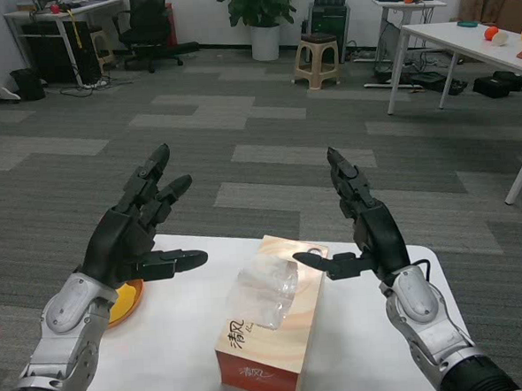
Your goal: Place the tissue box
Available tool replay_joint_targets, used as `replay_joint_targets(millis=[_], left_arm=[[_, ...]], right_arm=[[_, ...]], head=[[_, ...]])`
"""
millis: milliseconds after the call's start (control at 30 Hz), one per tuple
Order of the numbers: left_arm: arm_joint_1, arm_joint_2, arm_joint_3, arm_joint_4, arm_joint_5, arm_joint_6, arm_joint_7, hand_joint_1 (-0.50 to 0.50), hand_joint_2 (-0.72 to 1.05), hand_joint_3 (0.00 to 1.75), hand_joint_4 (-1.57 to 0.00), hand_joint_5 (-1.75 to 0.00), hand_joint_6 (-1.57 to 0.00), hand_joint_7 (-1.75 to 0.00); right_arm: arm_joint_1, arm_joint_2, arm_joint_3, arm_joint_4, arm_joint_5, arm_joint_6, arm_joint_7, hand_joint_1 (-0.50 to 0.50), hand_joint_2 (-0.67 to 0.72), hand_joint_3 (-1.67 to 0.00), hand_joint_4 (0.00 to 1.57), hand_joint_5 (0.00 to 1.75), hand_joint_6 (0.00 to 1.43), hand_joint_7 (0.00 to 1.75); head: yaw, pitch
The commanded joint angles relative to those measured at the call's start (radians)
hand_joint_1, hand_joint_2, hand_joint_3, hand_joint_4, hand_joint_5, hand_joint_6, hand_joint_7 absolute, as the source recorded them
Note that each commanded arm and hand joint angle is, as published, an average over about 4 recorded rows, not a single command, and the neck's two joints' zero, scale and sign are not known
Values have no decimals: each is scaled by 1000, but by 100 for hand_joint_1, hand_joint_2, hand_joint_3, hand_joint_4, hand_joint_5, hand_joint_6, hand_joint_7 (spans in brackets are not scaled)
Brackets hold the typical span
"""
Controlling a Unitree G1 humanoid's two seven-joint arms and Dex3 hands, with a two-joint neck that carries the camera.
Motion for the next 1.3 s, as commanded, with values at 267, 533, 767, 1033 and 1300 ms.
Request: replay_joint_targets(millis=[267,533,767,1033,1300], left_arm=[[-18,-7,2,7,15,-14,10,50,69,9,0,-51,0,0],[-20,-4,-11,7,16,-15,10,50,69,4,0,-51,0,0],[-3,-9,-11,1,16,-14,10,50,69,9,0,-51,0,0],[26,-13,-13,-35,16,-9,10,50,69,2,0,-51,0,0],[39,-20,-22,-57,17,2,15,50,69,3,0,-51,0,0]], right_arm=[[-14,-13,-9,-4,5,-11,-5,-46,-29,-56,0,0,0,7],[-13,-4,-11,0,5,-14,-5,-46,-29,-56,0,0,0,7],[-13,-8,-3,-2,7,-14,-8,-46,-29,-56,0,0,0,7],[9,-13,3,-26,7,-15,-14,-46,-29,-56,0,0,0,7],[29,-24,-3,-47,8,-15,-21,-46,-31,-56,0,0,0,7]], head=[[5,17],[0,10],[9,10],[8,14],[14,18]])
